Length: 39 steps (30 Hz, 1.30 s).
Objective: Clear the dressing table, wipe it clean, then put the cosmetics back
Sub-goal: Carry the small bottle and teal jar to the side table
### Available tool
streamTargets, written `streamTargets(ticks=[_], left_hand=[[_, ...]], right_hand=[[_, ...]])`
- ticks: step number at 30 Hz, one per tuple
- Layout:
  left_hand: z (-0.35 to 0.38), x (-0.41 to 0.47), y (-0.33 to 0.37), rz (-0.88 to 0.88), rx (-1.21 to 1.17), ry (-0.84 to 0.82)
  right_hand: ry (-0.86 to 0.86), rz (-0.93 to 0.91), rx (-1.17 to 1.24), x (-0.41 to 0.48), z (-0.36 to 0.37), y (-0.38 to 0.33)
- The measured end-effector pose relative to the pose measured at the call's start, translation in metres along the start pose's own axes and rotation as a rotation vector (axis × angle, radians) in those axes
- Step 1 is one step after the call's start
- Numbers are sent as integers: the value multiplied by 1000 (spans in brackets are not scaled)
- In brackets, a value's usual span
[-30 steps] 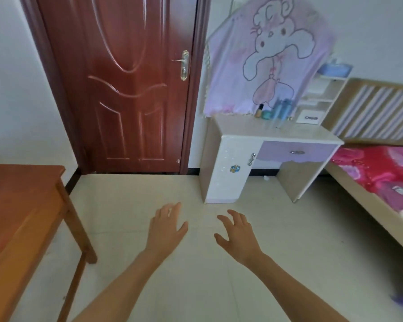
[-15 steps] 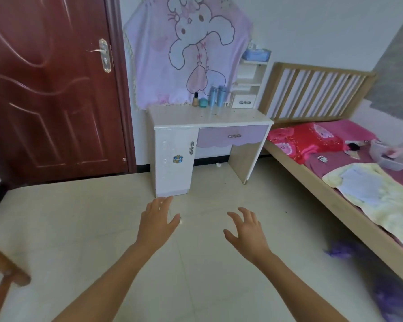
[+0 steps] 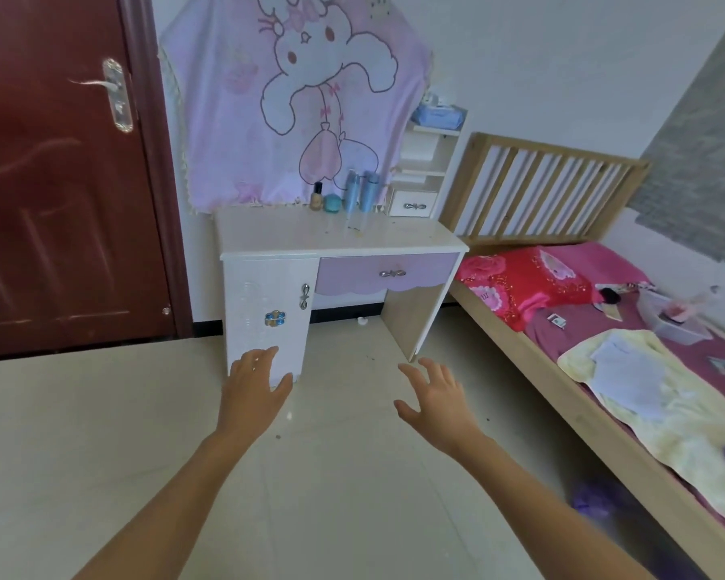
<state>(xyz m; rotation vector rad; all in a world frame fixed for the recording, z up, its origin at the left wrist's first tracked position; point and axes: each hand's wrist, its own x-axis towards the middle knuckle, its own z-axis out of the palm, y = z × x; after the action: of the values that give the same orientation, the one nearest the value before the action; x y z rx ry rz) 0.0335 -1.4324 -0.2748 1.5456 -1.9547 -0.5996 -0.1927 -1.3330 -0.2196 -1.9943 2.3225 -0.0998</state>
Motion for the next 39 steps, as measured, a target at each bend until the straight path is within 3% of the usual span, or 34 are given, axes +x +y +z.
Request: streamTargets(ticks=[5, 11, 15, 27, 35, 39], left_hand=[[19, 85, 8, -3, -12, -4], [69, 140, 19, -34, 4, -74], [107, 180, 37, -68, 47, -98], [174, 330, 149, -74, 11, 105], [189, 360, 101, -228, 139, 63], [188, 408, 74, -277, 162, 73]], right_hand=[[17, 37, 43, 76, -7, 30], [-116, 85, 88, 130, 22, 80], [-116, 84, 109, 181, 27, 128], [1, -127, 228, 371, -11, 232], [-176, -189, 323, 436, 41, 219], [-163, -229, 293, 492, 42, 215]])
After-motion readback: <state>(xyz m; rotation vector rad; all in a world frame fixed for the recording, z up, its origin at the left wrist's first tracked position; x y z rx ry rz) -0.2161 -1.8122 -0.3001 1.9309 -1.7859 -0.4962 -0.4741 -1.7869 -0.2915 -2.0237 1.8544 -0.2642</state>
